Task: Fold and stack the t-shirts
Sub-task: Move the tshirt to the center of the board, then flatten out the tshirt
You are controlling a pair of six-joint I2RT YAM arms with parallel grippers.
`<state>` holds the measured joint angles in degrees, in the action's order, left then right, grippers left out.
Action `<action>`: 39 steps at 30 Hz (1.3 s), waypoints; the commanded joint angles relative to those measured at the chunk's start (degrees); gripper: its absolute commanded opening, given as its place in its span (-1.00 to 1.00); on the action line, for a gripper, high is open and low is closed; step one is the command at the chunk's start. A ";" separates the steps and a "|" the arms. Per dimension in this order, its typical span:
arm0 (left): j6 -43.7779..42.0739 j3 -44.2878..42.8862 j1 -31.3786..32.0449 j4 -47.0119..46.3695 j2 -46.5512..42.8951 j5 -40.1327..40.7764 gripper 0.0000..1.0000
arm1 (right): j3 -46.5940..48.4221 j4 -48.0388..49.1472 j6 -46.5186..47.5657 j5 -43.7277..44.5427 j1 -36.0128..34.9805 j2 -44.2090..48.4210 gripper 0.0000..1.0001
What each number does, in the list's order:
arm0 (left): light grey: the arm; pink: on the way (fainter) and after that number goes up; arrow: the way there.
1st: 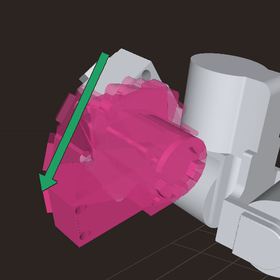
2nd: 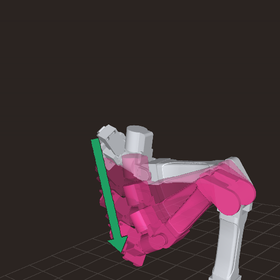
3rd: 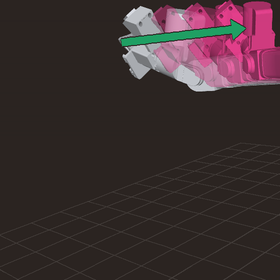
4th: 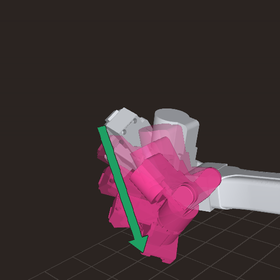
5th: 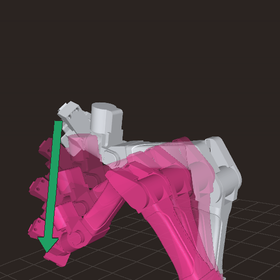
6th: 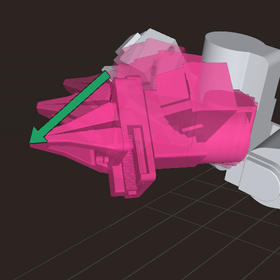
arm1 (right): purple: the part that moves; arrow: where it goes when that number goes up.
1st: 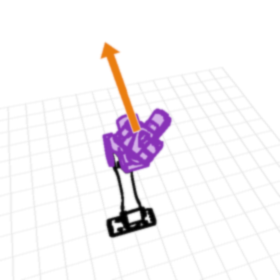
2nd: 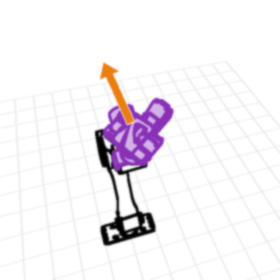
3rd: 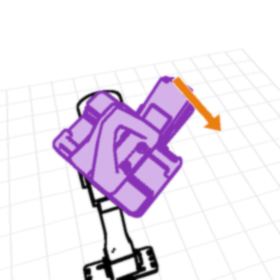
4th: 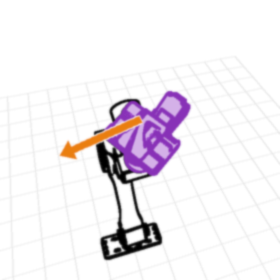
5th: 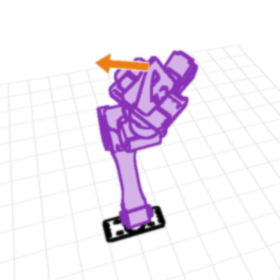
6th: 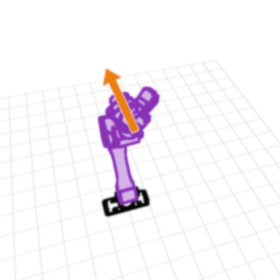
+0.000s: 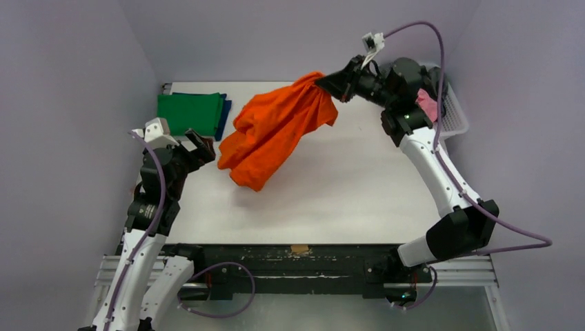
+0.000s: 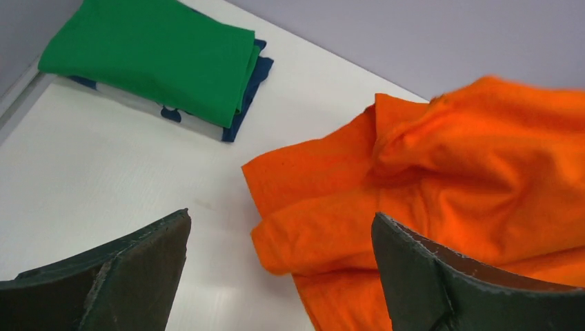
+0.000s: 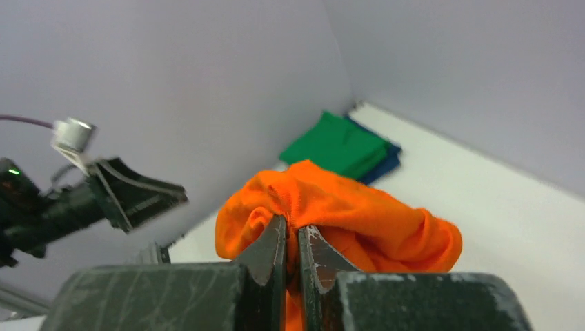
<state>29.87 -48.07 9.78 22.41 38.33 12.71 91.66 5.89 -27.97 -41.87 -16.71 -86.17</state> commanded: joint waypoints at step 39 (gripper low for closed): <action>17.37 -3.72 -13.51 11.68 38.41 -15.28 1.00 | 0.31 -24.27 49.22 21.03 -37.48 -31.17 -0.16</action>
<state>46.44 -52.34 -2.39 33.76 77.06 0.34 88.23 -16.56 10.87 -19.44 -53.12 -115.55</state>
